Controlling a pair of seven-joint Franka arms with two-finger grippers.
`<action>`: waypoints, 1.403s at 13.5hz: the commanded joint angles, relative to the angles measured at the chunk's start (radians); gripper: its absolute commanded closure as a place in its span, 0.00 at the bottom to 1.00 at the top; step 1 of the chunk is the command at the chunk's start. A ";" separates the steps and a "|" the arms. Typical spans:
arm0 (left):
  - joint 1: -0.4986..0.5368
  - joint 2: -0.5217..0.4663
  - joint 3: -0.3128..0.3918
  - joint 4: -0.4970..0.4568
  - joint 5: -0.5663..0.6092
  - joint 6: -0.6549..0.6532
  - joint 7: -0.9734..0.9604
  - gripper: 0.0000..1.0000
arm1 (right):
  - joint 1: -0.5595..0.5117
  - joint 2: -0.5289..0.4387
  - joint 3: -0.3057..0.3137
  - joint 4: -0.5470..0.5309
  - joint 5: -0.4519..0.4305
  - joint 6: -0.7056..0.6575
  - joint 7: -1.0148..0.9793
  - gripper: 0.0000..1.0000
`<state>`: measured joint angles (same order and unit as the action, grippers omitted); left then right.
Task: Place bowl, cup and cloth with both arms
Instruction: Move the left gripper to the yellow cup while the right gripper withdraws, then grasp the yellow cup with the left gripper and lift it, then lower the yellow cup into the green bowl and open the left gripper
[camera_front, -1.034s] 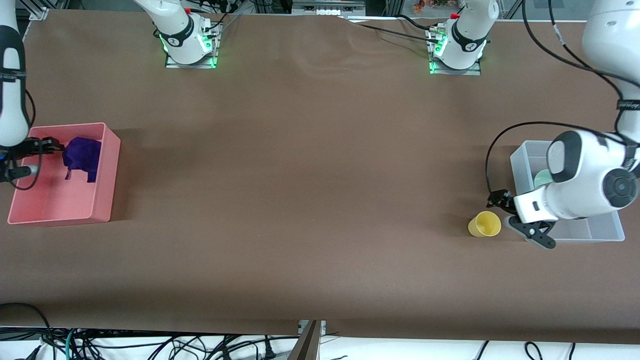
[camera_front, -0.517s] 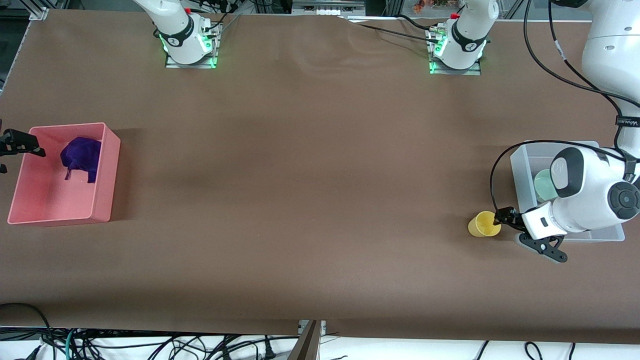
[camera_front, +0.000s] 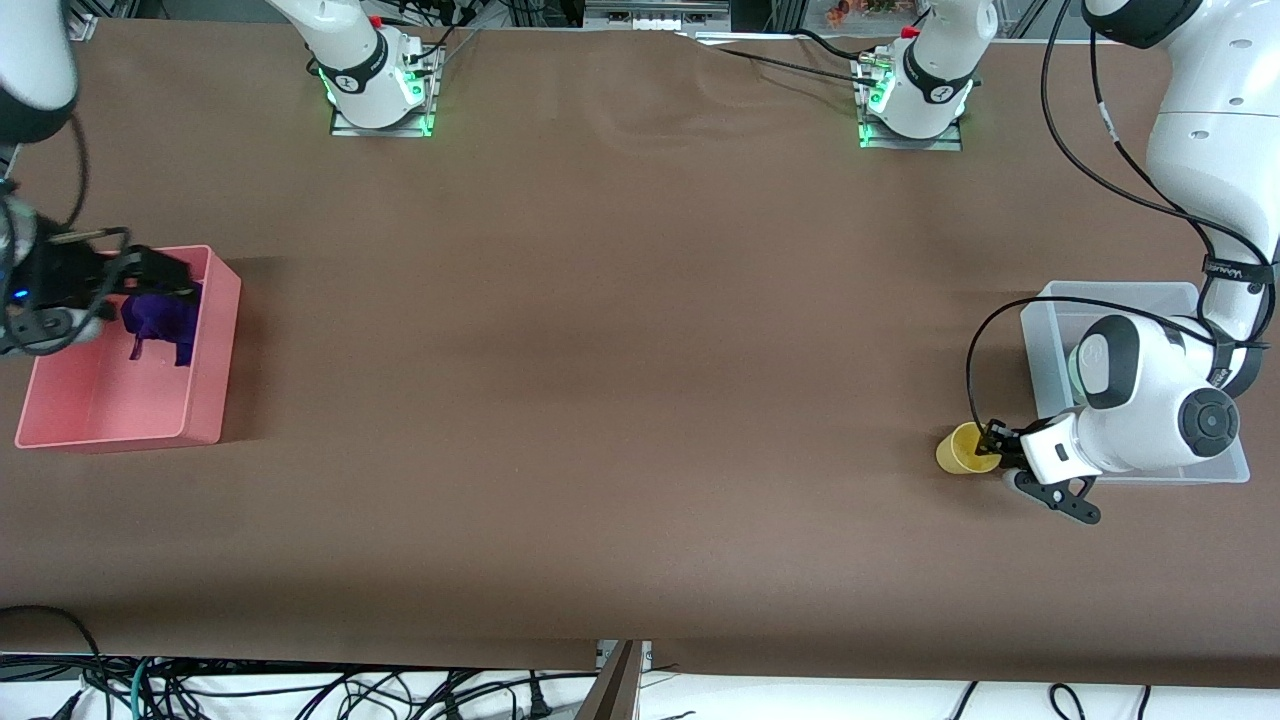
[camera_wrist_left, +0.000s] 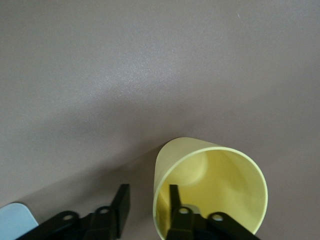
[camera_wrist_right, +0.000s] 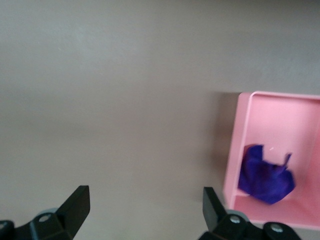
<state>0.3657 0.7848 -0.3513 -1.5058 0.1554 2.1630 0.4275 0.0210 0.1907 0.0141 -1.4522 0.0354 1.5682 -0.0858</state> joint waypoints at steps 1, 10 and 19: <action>0.001 -0.001 -0.001 0.036 -0.008 -0.023 -0.009 1.00 | -0.016 -0.033 -0.014 -0.007 -0.009 -0.004 0.060 0.00; 0.057 -0.275 -0.003 0.034 0.001 -0.529 0.029 1.00 | -0.018 -0.112 -0.051 -0.025 -0.100 -0.061 0.015 0.00; 0.308 -0.294 -0.006 -0.224 0.124 -0.218 0.319 1.00 | -0.024 -0.099 -0.054 -0.017 -0.094 -0.123 -0.002 0.00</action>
<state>0.6482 0.4984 -0.3466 -1.6813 0.2575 1.8823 0.7139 0.0019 0.1046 -0.0436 -1.4581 -0.0470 1.4545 -0.0764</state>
